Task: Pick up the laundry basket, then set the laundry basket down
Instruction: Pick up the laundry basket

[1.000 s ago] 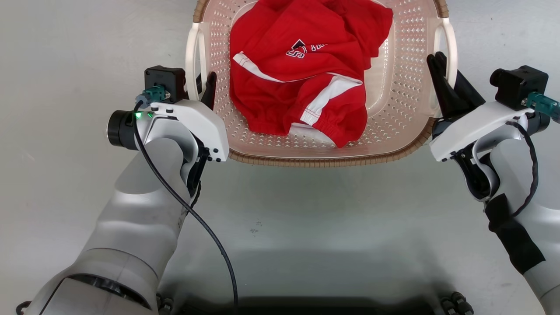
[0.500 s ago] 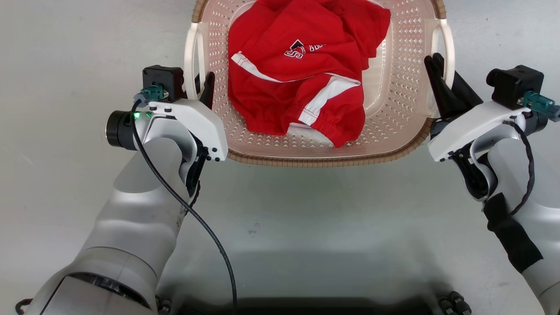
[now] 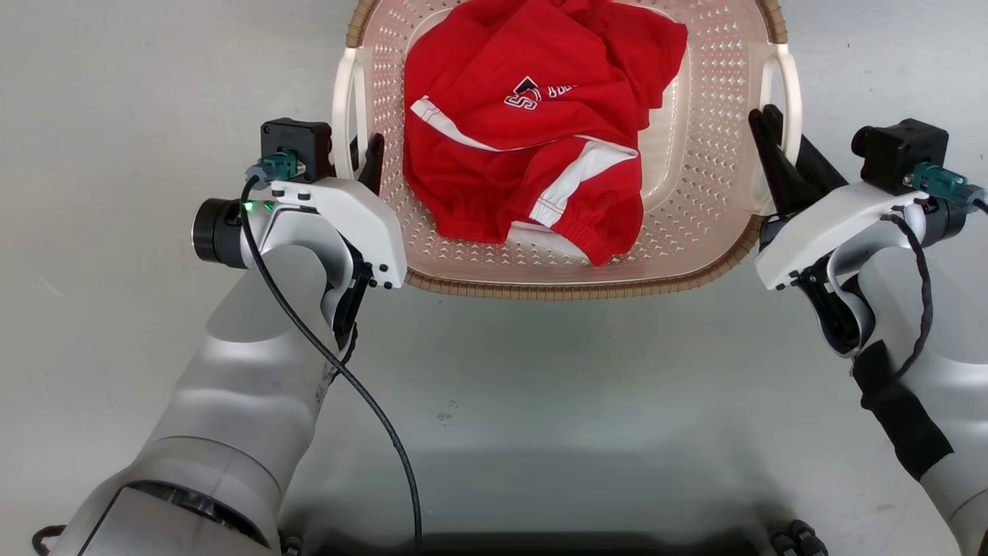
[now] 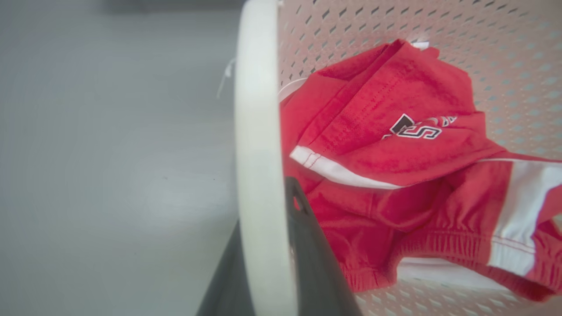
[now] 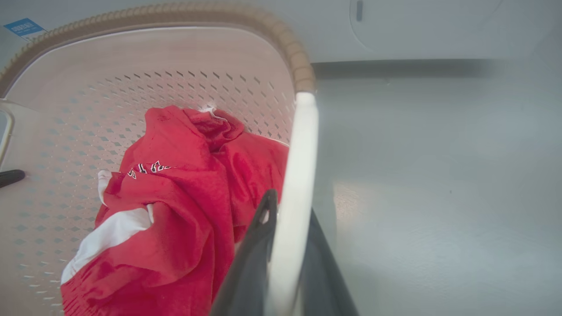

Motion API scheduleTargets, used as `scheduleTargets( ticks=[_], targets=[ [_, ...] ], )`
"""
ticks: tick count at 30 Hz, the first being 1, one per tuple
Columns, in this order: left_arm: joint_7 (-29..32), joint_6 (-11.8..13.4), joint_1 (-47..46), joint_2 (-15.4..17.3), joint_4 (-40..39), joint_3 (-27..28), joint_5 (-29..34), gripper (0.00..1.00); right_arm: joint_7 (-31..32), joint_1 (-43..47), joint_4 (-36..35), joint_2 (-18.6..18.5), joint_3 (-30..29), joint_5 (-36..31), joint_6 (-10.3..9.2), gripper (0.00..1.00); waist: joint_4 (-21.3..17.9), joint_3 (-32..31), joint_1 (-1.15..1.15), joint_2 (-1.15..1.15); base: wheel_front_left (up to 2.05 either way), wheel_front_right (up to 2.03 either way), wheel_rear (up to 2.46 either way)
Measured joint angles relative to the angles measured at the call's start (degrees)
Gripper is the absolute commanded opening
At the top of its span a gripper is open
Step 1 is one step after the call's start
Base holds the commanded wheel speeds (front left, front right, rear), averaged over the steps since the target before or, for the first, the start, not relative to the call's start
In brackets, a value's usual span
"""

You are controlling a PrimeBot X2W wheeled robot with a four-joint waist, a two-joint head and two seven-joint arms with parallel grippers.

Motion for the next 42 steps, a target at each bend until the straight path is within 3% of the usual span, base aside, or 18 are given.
scheduleTargets(
  ticks=[20,42],
  targets=[
    [3.9,-0.1,3.7,0.2,0.2,-1.1,-2.1,0.00,0.0,-2.0,9.7,1.3,10.3,8.0,0.01,0.00,-0.5,-5.8,0.00,0.00,0.00,0.00,0.00],
    [9.5,-1.0,13.2,2.3,-0.2,-2.0,-4.5,0.00,3.6,-1.9,15.0,3.6,24.8,21.0,0.18,0.00,-3.0,-19.9,0.00,0.00,0.00,0.00,0.00]
  ],
)
